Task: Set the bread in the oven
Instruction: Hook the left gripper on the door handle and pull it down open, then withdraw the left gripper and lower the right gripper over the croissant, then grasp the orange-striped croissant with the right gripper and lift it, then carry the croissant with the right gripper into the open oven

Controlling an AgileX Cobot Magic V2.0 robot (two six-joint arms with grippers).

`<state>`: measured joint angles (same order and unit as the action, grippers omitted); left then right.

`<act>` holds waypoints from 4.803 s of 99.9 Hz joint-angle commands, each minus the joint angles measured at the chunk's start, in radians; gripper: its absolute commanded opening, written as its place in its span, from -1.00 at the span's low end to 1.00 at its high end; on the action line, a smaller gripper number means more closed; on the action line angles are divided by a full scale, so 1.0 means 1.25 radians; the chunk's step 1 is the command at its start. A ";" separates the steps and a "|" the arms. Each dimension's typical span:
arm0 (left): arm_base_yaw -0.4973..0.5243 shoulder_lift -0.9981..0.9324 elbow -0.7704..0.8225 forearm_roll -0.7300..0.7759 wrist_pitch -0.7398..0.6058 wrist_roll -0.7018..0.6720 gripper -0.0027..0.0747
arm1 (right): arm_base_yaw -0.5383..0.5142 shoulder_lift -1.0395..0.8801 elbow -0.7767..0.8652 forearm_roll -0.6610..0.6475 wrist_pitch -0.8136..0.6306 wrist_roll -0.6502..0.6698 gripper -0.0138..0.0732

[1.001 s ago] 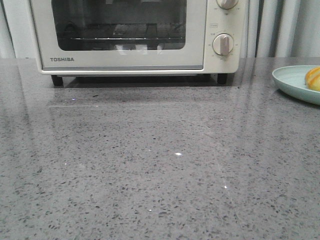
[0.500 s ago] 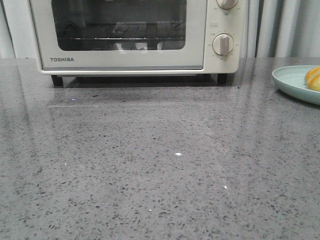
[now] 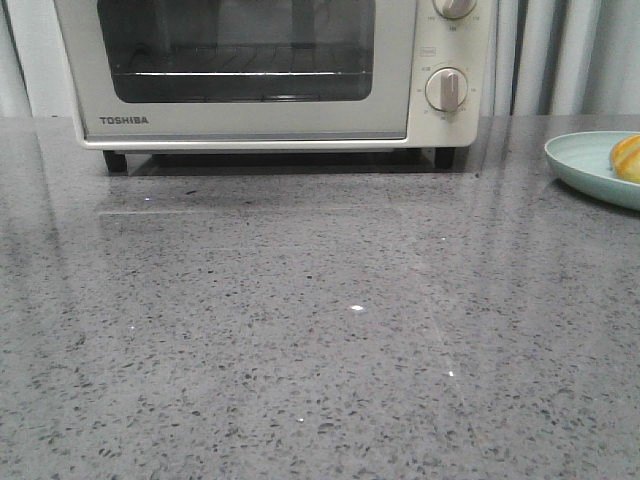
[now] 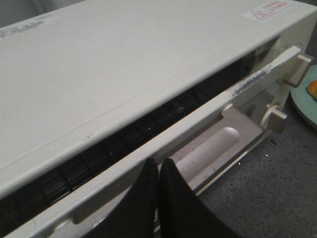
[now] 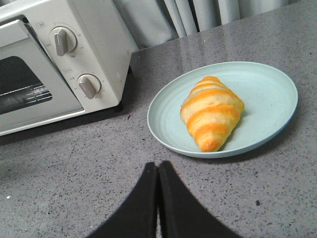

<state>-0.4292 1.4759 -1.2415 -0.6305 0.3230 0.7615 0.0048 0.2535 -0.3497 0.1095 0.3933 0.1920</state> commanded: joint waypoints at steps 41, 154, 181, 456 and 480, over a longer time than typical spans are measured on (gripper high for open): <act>-0.004 -0.101 0.230 0.005 0.026 -0.005 -0.99 | -0.004 0.014 -0.030 -0.007 -0.104 -0.005 -0.79; -0.004 -0.273 0.300 -0.029 0.173 -0.005 -0.99 | -0.004 0.227 -0.296 -0.038 0.020 -0.050 -0.79; -0.004 -0.520 0.300 -0.054 0.193 -0.010 -0.99 | -0.004 0.545 -0.545 -0.136 0.243 -0.050 -0.23; -0.004 -0.677 0.300 -0.052 0.238 -0.073 -0.99 | 0.583 1.133 -1.043 -0.506 0.300 -0.116 -0.84; -0.004 -0.677 0.300 -0.053 0.258 -0.073 -0.99 | 0.542 1.221 -1.088 -0.555 0.297 -0.116 -0.84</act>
<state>-0.4394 0.6265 -0.8330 -0.6620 0.6840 0.6790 0.7055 1.8089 -1.6607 -0.5273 0.8052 0.0553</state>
